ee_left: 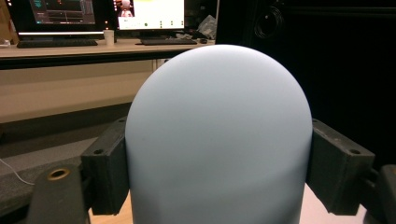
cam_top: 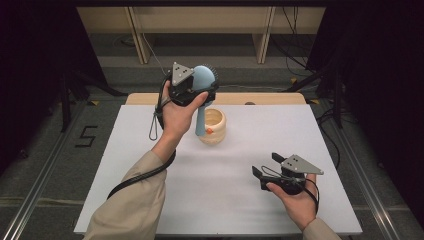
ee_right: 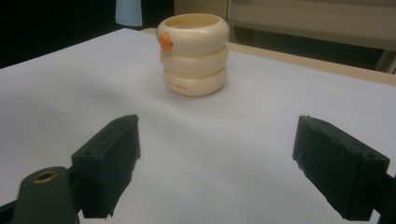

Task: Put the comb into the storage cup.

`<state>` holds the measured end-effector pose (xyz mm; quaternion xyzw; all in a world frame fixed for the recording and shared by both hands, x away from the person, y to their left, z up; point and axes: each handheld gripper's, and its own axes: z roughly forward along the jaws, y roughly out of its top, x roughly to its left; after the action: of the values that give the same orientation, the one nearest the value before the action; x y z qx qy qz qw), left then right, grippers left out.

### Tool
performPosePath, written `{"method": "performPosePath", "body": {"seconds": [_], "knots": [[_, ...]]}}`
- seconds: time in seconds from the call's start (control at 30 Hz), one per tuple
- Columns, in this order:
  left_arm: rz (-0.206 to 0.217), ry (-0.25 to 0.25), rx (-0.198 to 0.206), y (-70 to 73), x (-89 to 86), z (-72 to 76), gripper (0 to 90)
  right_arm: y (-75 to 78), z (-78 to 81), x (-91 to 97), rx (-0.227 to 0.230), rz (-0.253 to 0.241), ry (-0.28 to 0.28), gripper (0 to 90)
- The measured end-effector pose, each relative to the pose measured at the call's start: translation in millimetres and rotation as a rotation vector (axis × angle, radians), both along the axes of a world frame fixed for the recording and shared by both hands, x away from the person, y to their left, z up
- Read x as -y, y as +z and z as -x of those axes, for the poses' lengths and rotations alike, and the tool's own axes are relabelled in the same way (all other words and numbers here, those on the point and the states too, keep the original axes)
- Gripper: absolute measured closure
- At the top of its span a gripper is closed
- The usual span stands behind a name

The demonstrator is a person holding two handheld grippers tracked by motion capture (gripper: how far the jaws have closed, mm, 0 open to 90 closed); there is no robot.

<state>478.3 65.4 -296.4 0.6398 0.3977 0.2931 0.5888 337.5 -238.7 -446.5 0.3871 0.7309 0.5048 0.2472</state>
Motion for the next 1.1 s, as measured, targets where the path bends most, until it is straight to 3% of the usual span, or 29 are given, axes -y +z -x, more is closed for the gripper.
{"method": "performPosePath", "body": {"seconds": [1.1], "knots": [[-0.012, -0.005, 0.052, 8.0, 8.9, -8.6, 19.7, -0.5, -1.7, 3.6, -0.006, -0.004, -0.010, 15.8]]}}
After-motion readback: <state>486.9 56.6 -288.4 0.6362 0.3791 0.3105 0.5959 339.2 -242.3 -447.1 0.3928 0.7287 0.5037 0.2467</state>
